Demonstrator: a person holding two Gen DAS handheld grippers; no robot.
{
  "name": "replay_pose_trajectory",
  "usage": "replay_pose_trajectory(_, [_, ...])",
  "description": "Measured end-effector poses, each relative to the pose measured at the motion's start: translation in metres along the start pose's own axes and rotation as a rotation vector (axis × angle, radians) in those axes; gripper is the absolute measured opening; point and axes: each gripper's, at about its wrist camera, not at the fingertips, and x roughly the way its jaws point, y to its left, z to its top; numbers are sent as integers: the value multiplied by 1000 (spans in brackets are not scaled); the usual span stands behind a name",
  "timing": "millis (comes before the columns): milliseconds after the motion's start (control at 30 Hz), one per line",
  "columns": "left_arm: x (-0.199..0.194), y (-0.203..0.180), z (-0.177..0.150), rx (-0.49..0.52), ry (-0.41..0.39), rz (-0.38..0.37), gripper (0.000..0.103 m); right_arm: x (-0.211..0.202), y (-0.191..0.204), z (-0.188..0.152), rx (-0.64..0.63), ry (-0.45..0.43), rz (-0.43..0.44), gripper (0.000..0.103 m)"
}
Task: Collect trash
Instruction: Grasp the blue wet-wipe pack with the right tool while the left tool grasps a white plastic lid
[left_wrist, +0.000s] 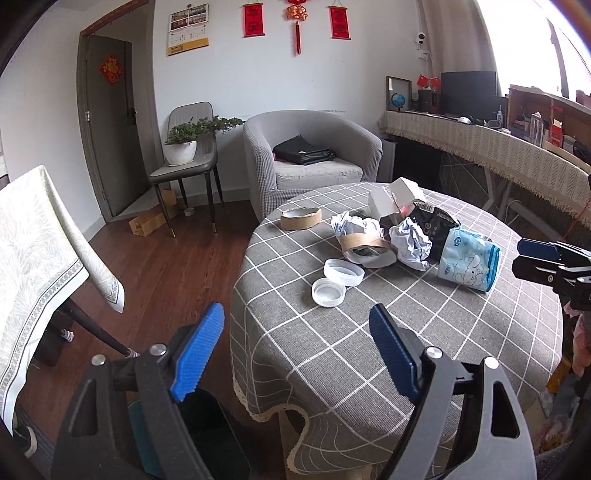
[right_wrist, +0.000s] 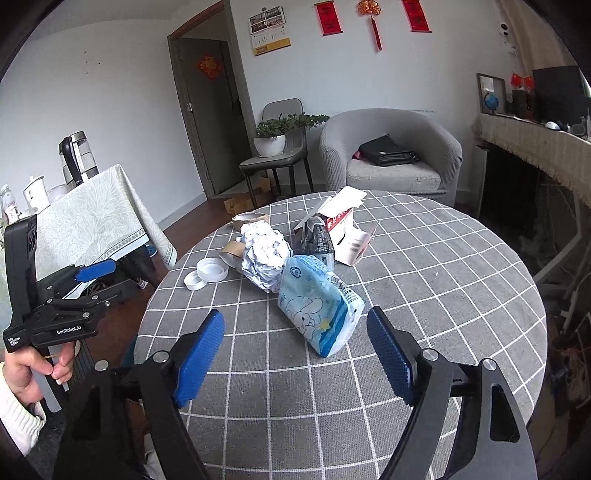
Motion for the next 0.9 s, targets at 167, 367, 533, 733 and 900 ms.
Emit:
replay_pose_trajectory(167, [17,0,10,24,25,-79,81,16,-17,8,37,26,35,73])
replay_pose_trajectory(367, [40,-6,19,67,52,-141,80,33,-34,11,87,76,85,62])
replay_pose_trajectory(533, [57,-10,22,94,76,-154,78,46,-41,11,91,117,128,48])
replay_pose_trajectory(733, [72,-16,24,124,101,-176,72,54,-30,12,43,163,174,23])
replay_pose_trajectory(900, [81,-19,28,123,116,-189,65,55,-24,13,11,167,213,15])
